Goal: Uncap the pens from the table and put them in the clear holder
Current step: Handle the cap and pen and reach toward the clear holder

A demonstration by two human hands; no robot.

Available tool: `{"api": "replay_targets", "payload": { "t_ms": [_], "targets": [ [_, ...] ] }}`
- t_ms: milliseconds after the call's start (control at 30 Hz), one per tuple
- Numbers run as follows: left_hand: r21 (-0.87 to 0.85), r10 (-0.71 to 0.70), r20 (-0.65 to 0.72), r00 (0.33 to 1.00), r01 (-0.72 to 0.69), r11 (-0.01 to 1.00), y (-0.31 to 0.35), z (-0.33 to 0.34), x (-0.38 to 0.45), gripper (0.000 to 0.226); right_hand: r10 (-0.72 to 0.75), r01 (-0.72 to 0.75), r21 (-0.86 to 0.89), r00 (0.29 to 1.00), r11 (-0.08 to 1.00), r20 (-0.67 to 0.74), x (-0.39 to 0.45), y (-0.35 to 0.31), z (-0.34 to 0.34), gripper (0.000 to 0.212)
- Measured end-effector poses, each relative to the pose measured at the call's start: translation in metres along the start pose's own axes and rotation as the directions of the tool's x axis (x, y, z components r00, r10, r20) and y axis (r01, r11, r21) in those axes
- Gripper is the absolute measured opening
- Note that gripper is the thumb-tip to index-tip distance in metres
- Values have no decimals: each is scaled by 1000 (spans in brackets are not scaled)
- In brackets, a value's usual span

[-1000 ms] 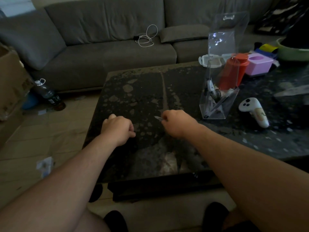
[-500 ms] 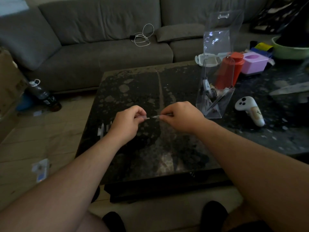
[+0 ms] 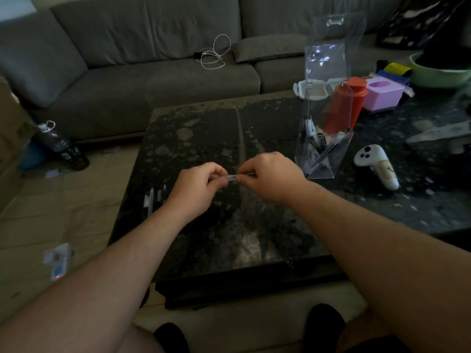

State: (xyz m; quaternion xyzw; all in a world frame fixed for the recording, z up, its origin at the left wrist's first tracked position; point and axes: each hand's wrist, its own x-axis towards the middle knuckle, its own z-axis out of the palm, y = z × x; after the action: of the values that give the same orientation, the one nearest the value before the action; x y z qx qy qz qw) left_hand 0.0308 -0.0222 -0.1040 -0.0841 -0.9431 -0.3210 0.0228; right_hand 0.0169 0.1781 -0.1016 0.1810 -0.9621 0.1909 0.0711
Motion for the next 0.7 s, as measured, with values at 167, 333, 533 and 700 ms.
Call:
{"api": "replay_targets", "payload": {
  "t_ms": [167,333,533,700],
  "targets": [
    [16,3,-10,1000,-3,1000,-1,-2,-1,15,-14,15,-94,1000,995,7,-3,-7,-5,26],
    [-20,54,-50,997,-55,998,1,0,-6,14,15,-14,-65,1000,998,21,-7,-8,-10,28],
    [3,66,-16,998,-66,998,2,8,-7,10,39,-38,-6,986,999,160,-7,-9,-12,24],
    [-163,-5,-125,992,-16,987,10,14,-3,6,-9,14,-45,994,999,106,-3,-10,-12,21]
  ]
}}
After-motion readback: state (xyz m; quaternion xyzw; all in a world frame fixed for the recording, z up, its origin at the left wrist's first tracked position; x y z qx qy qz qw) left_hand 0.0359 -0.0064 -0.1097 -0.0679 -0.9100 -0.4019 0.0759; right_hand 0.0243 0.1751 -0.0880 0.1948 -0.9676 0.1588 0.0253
